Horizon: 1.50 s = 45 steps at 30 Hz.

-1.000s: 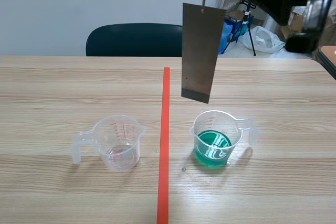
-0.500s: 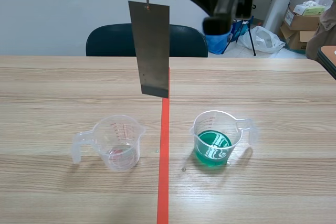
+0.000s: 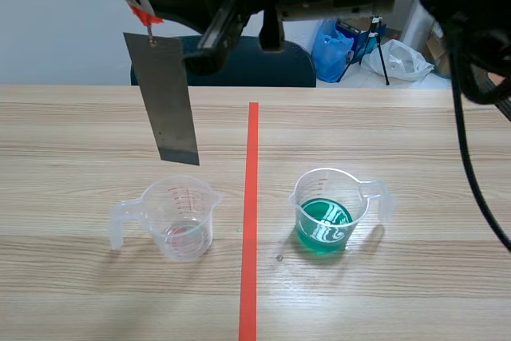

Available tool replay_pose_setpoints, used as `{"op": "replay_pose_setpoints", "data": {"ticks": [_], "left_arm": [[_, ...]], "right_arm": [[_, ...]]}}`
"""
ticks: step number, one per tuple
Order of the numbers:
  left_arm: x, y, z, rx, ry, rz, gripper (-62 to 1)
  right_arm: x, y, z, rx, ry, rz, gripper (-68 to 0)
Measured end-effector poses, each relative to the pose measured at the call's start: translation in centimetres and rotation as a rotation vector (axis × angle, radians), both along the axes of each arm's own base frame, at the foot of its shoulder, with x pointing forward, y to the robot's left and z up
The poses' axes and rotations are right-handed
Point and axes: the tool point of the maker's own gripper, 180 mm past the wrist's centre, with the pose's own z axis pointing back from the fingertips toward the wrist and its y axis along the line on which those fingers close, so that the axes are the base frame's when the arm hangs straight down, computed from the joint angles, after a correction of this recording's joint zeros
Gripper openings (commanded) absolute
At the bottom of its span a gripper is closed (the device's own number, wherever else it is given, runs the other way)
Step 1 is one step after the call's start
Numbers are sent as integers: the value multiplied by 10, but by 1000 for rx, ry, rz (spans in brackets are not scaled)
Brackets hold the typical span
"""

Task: Do the redox reaction experiment

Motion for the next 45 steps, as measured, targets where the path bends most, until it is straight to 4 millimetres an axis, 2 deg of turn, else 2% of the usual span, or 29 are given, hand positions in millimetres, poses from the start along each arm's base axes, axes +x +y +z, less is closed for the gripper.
{"op": "replay_pose_setpoints", "data": {"ticks": [10,45], "left_arm": [[0,0,0,0,0,0,14],[0,0,0,0,0,0,14]], "right_arm": [[-3,20,-17,-24,31,21,-669],[-7,24,-23,-20,49,37,-669]]}}
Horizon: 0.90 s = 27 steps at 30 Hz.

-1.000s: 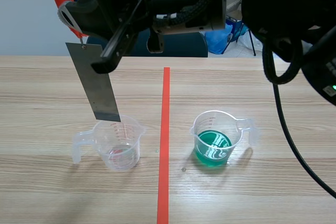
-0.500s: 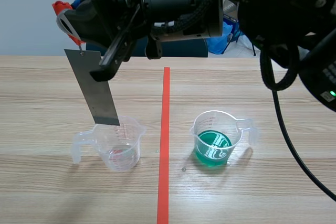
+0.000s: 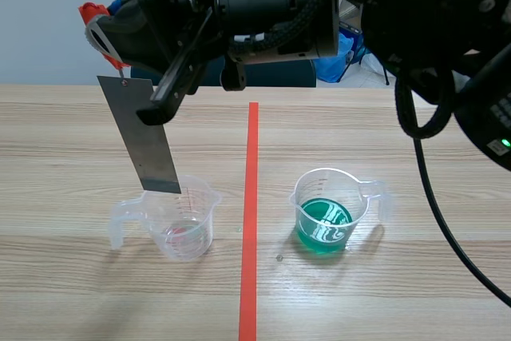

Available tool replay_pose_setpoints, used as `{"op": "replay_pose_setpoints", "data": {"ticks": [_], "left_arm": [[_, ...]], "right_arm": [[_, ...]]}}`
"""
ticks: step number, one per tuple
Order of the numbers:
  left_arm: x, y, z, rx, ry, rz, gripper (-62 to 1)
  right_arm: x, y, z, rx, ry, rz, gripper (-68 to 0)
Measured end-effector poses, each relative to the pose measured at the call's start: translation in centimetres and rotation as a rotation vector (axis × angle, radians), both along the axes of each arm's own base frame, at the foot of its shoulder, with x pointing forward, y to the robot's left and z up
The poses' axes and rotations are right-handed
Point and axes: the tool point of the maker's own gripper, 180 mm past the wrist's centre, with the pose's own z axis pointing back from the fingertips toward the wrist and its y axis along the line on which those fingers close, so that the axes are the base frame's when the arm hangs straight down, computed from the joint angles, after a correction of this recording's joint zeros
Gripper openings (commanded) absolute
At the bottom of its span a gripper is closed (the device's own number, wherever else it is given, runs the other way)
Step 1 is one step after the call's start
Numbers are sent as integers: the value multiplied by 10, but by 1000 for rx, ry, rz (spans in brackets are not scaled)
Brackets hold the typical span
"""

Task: Do the redox reaction experiment

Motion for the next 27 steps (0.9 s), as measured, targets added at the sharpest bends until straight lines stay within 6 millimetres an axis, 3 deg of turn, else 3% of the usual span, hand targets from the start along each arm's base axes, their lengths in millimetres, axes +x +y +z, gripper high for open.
{"op": "replay_pose_setpoints", "data": {"ticks": [27], "left_arm": [[0,0,0,0,0,0,14]], "right_arm": [[0,0,-3,-18,4,-3,-669]]}}
